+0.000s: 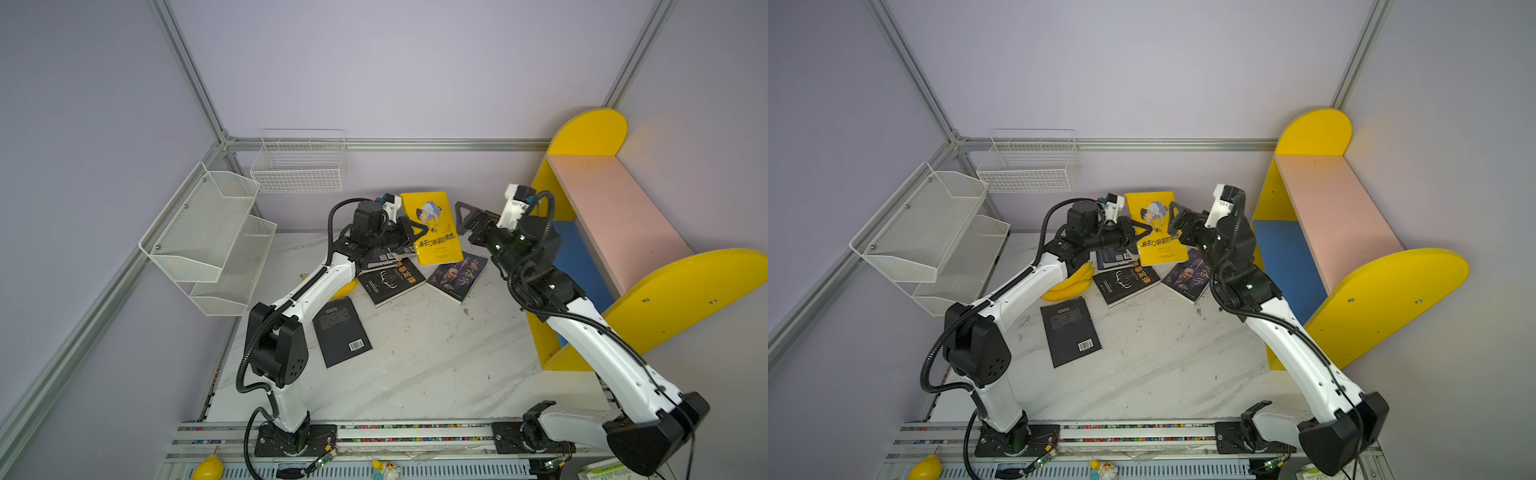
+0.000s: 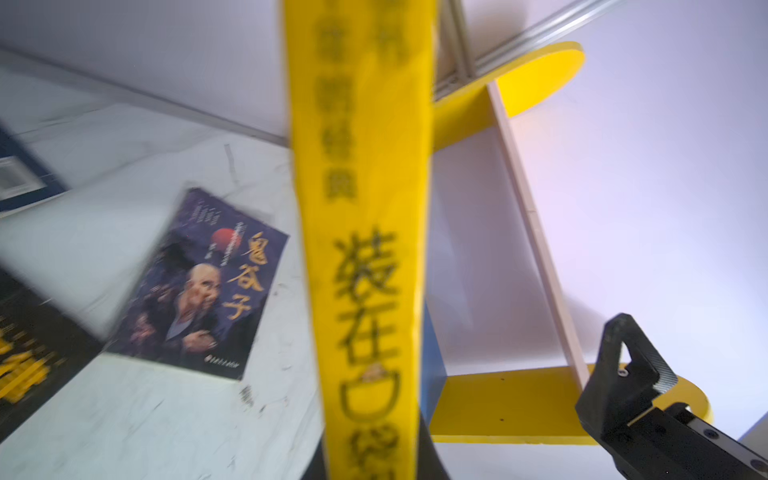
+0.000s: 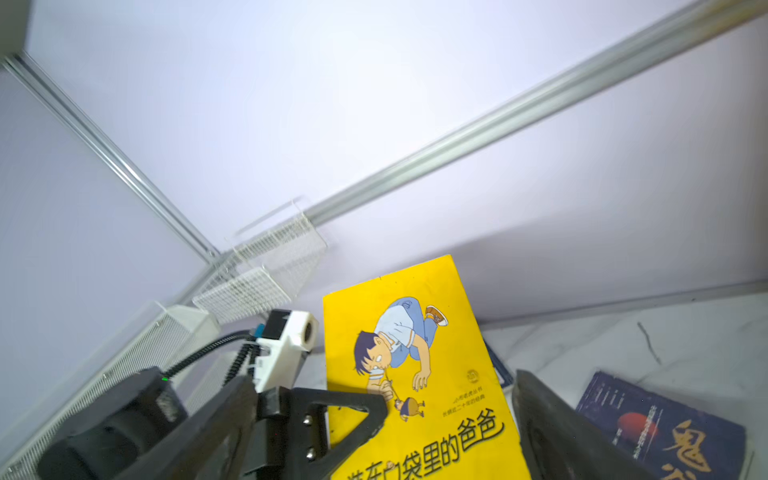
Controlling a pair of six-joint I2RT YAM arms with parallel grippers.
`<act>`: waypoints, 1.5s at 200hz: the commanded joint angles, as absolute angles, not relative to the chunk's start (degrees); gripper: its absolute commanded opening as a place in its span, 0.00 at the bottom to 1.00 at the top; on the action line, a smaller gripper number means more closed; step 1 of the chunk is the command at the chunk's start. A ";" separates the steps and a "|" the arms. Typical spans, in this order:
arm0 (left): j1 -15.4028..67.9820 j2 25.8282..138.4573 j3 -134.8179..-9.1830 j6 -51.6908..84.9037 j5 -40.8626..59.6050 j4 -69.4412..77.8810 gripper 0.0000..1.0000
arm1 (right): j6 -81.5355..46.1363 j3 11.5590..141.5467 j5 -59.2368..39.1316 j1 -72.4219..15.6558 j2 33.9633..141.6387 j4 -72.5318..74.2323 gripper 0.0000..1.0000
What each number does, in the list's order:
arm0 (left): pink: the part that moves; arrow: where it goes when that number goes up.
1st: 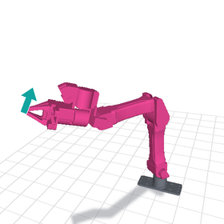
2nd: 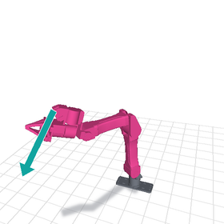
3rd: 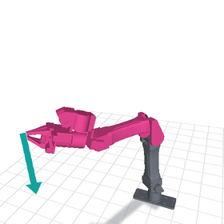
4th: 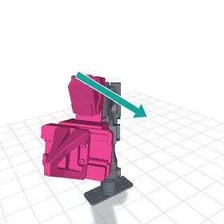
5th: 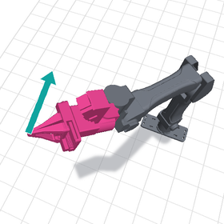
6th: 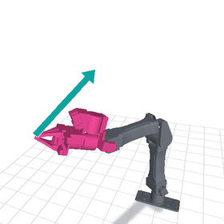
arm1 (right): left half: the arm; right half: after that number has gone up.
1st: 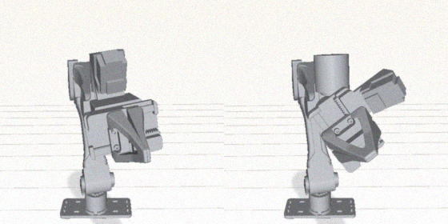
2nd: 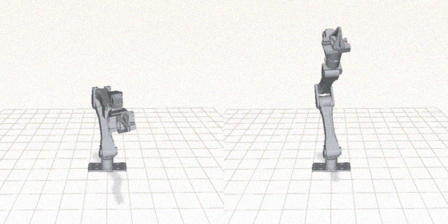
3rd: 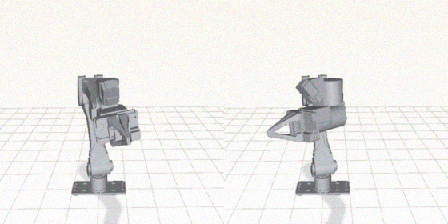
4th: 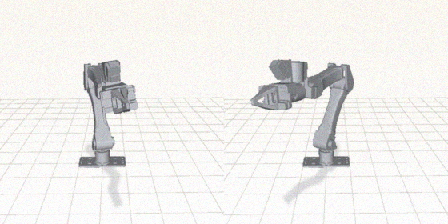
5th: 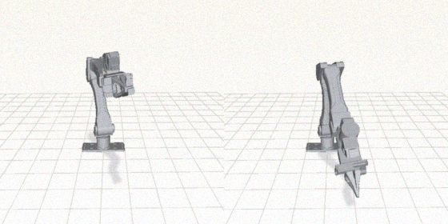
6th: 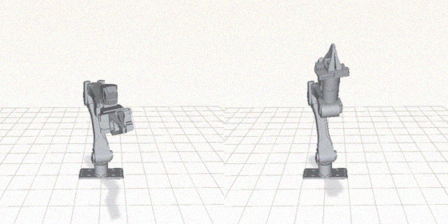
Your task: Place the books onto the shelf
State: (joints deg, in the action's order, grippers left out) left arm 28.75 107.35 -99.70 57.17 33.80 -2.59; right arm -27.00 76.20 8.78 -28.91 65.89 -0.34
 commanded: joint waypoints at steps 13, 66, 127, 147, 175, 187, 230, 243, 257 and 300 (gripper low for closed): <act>33.77 116.61 -113.96 63.84 41.27 11.00 0.00 | -28.13 72.77 17.03 -28.74 58.11 -4.83 0.97; 40.03 125.23 -121.07 70.83 40.65 20.13 0.00 | -29.33 74.71 18.02 -28.74 52.93 -12.76 0.97; 43.59 126.01 -115.33 74.75 36.89 28.62 0.00 | -32.39 72.79 17.63 -28.78 51.66 -17.23 0.97; 43.47 123.27 -111.04 74.02 34.29 30.49 0.00 | -37.51 69.76 17.11 -28.78 51.16 -17.53 0.97; 41.86 120.47 -108.59 73.35 31.60 30.94 0.00 | -42.28 65.65 12.64 -28.74 49.96 -15.70 0.97; 40.78 119.60 -108.28 73.98 30.68 32.29 0.00 | -44.38 64.60 11.04 -28.74 49.14 -15.07 0.97; 36.60 117.30 -110.23 76.01 28.74 33.83 0.00 | -52.74 58.25 2.42 -28.74 46.23 -6.93 0.97; 35.73 116.48 -110.29 77.13 29.13 34.41 0.00 | -54.23 55.77 -0.36 -28.75 46.66 -1.94 0.97; 35.42 115.58 -110.22 77.68 29.69 34.29 0.00 | -55.29 53.19 -1.78 -28.75 47.09 4.55 0.97; 35.33 114.92 -108.99 83.65 30.31 38.42 0.00 | -54.20 52.63 -2.94 -28.74 53.54 15.35 0.97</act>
State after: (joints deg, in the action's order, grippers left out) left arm 34.33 119.11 -109.78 79.11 29.61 28.77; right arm -53.15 52.16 -0.38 -28.86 50.54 4.73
